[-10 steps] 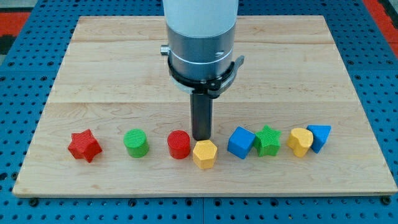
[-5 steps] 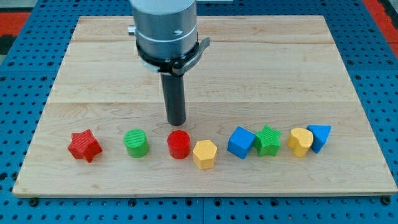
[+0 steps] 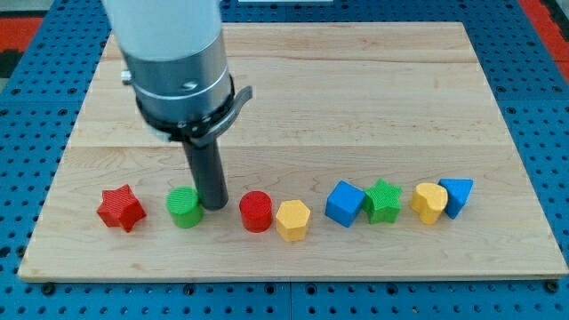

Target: Push the yellow hexagon into the red circle

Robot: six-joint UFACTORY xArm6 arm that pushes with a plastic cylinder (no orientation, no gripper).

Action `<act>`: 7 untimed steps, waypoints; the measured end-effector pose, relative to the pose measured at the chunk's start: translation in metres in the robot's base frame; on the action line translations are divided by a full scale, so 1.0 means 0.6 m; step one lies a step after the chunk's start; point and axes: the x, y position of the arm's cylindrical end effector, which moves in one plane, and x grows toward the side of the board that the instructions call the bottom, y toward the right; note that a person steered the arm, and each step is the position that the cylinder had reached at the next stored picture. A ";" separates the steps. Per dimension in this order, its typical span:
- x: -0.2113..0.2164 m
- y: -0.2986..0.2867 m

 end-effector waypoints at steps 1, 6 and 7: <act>0.066 0.027; 0.060 0.187; 0.055 0.161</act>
